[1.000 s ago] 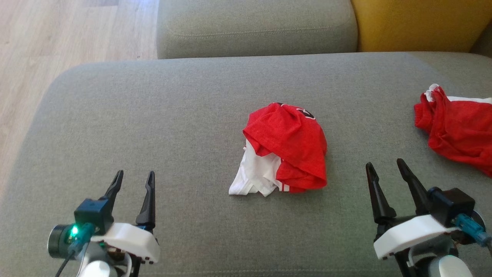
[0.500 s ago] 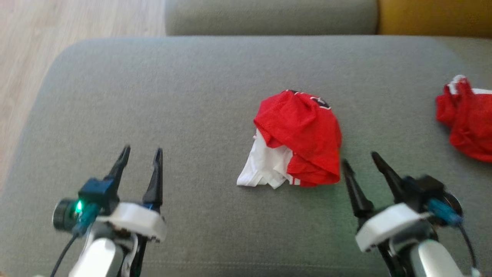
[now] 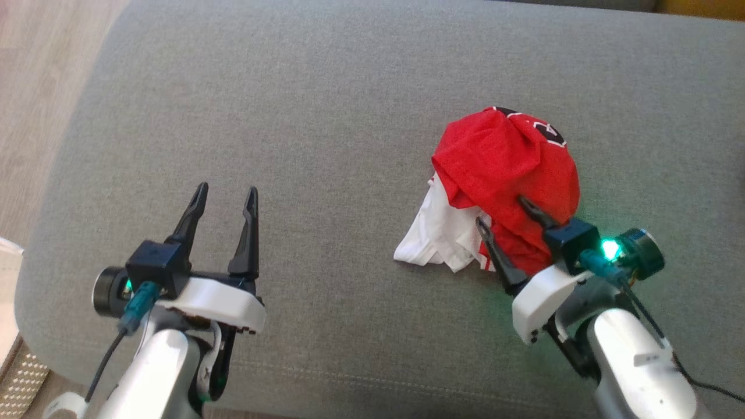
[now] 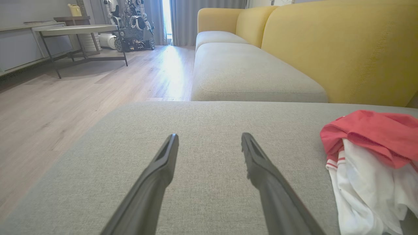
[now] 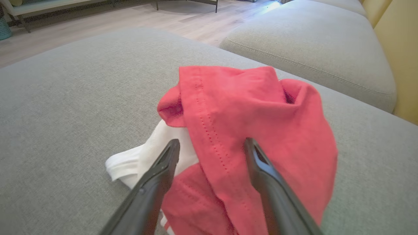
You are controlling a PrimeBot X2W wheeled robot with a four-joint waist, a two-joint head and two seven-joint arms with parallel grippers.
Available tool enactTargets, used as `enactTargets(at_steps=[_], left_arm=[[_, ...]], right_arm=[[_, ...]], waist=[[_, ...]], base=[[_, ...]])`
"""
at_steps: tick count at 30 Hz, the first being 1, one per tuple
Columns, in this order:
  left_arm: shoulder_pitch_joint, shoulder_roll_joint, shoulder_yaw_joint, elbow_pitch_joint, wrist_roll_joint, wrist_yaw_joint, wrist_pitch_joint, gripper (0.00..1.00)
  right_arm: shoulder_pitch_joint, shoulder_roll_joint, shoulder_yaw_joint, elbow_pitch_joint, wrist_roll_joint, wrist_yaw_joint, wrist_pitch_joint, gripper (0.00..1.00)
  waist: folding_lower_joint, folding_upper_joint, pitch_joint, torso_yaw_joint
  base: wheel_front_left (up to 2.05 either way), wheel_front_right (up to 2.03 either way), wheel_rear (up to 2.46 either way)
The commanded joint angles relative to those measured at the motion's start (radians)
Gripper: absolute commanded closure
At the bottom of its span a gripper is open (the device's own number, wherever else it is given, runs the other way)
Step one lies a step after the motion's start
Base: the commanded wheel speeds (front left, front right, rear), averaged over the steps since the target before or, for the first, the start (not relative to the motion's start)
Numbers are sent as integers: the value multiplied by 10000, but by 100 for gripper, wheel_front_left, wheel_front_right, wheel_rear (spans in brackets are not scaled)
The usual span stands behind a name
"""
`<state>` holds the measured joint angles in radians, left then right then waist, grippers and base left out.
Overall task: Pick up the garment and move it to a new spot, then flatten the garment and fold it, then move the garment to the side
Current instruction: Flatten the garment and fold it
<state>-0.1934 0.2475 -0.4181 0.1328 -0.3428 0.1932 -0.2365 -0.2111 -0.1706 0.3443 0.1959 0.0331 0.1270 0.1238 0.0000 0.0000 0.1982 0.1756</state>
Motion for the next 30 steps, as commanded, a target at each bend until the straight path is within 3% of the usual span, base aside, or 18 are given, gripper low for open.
enactTargets(at_steps=[1,2,3,9,17,24,25,26,27,28,30], left_arm=[[-536,140,392,-241,94,-32,-127,0],[-553,125,404,-215,94,-37,-143,0],[-572,113,417,-193,93,-42,-156,0],[-638,93,523,-139,103,-46,-205,0],[-775,67,600,-167,181,-89,-237,0],[-911,42,633,-177,252,-142,-246,0],[-930,42,643,-173,258,-150,-247,0],[-942,41,655,-165,263,-154,-248,0],[-952,38,664,-159,269,-158,-248,0],[-968,30,659,-148,276,-171,-249,0],[-995,17,653,-126,293,-194,-250,0]], right_arm=[[-374,59,5,-226,-176,37,-21,25],[-424,119,-139,-192,-267,37,-48,78],[-462,193,-278,-193,-301,37,-94,100],[-674,286,-1113,-527,-382,37,-289,100],[-724,630,-4169,-1205,-391,37,-363,100],[-1134,628,-6178,-201,-356,37,-407,100],[-1267,603,-6398,72,-385,37,-457,94],[-1397,603,-6634,397,-421,37,-440,63],[-1541,605,-6818,711,-469,37,-446,5],[-1688,605,-6921,968,-499,37,-531,0],[-1923,671,-6926,1355,-461,37,-729,0]], waist=[[0,0,87,30],[0,0,113,25],[0,0,139,15],[0,0,251,-165],[0,0,423,-460],[0,0,647,-613],[0,0,672,-632],[0,0,693,-653],[0,0,718,-666],[0,0,741,-662],[0,0,763,-670]], base=[[0,0,0],[0,0,0],[0,0,0],[0,0,0],[0,0,0],[0,0,0],[0,0,0],[0,0,0],[0,0,0],[0,0,0],[0,0,0]])
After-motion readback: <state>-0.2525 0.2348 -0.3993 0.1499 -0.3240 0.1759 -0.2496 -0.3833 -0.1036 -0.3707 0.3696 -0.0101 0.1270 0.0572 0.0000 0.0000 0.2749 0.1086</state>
